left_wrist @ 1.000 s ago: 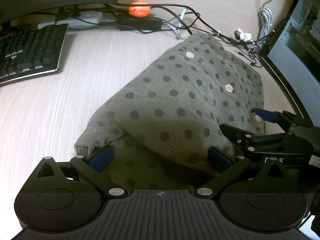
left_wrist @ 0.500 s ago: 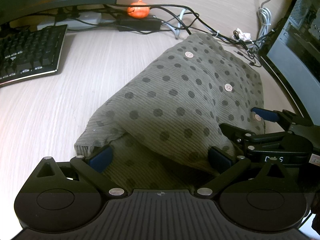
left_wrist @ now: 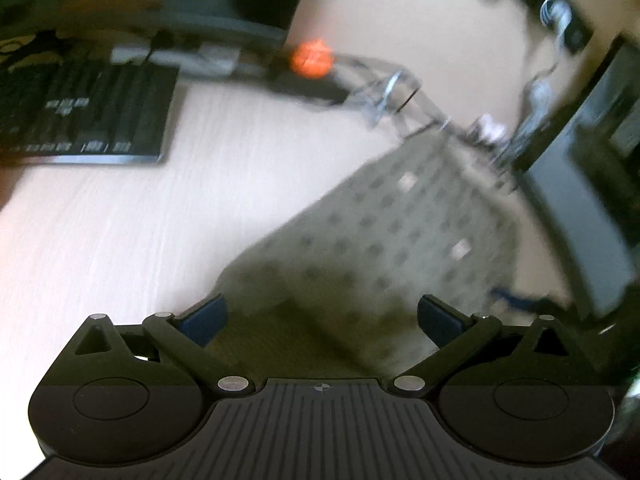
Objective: Fold clothes
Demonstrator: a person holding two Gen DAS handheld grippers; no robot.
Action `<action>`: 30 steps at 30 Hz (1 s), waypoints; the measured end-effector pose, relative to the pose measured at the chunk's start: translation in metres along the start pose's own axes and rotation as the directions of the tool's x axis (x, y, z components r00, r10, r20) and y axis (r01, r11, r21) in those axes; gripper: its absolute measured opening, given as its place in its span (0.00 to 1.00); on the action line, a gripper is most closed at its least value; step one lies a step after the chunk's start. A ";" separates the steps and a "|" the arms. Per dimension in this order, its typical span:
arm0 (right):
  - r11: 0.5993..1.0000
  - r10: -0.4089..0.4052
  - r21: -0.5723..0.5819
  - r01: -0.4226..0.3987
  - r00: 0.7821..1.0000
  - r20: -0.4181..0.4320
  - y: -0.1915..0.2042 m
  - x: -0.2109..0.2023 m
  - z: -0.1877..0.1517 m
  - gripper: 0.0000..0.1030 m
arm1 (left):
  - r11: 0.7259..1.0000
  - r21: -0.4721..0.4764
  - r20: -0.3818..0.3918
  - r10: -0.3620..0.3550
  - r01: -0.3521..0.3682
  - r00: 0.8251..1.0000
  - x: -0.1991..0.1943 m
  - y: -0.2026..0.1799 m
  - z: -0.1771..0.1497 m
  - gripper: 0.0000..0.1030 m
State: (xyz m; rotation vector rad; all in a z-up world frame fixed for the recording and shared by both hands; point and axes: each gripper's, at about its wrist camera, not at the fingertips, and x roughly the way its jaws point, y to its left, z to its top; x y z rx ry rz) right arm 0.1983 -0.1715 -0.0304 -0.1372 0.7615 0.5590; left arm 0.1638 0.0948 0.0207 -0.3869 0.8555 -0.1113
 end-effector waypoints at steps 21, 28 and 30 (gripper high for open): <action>0.995 0.094 -0.035 -0.093 0.995 0.038 -0.070 0.029 0.106 1.00 | 0.993 0.076 -0.119 -0.079 0.088 0.990 0.058 -0.025 -0.011 1.00; 0.996 0.053 0.068 -0.053 0.999 -0.002 -0.085 0.096 0.159 1.00 | 0.988 0.130 -0.117 -0.067 0.082 0.991 0.053 -0.026 -0.018 1.00; 0.974 0.124 0.197 -0.108 0.990 -0.071 -0.101 0.115 0.162 1.00 | 0.987 0.142 -0.115 -0.062 0.078 0.991 0.053 -0.027 -0.020 1.00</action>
